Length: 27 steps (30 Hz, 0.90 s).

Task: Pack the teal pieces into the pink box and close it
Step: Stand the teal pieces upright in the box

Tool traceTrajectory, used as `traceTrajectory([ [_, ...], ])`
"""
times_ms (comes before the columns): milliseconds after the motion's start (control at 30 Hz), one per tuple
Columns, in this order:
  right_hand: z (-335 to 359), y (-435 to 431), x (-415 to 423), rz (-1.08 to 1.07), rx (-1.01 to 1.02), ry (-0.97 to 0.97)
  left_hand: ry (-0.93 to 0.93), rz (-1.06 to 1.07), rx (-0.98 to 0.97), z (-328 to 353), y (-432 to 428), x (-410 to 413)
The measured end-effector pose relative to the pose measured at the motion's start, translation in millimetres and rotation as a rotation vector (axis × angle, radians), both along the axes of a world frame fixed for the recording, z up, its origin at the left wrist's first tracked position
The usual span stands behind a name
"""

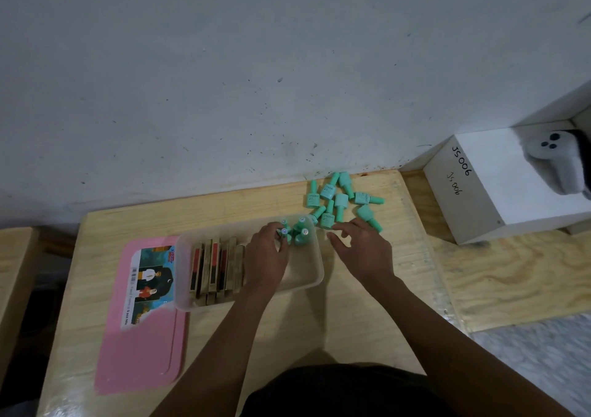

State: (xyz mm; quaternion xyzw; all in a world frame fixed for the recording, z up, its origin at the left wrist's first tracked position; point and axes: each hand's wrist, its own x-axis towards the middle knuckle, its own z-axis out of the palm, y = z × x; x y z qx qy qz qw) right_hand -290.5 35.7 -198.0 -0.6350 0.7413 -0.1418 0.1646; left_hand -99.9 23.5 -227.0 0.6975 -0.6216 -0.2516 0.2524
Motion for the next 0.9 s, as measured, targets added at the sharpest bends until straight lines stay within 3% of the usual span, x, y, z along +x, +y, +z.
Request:
traceTrajectory([
  [433,-19.4,-17.2,-102.0,-0.259,0.158,-0.088,0.016,-0.021,-0.21,42.4,-36.4,-36.8],
  [500,-23.6,-31.1,-109.4,-0.248,0.193,-0.116,0.005,-0.061,-0.138,41.5,-61.5,-45.9],
  [700,-39.4,-76.9,-116.2,-0.17,0.331,-0.155,-0.14,-0.075,0.381,17.3,-129.1,-66.0],
  [800,-46.6,-94.1,-114.3,-0.179,0.395,-0.128,-0.203,-0.063,0.477,3.7,-144.4,-72.0],
  [900,-52.9,-103.2,-113.0,-0.154,0.421,-0.071,-0.146,-0.051,0.515,-7.7,-152.5,-77.0],
])
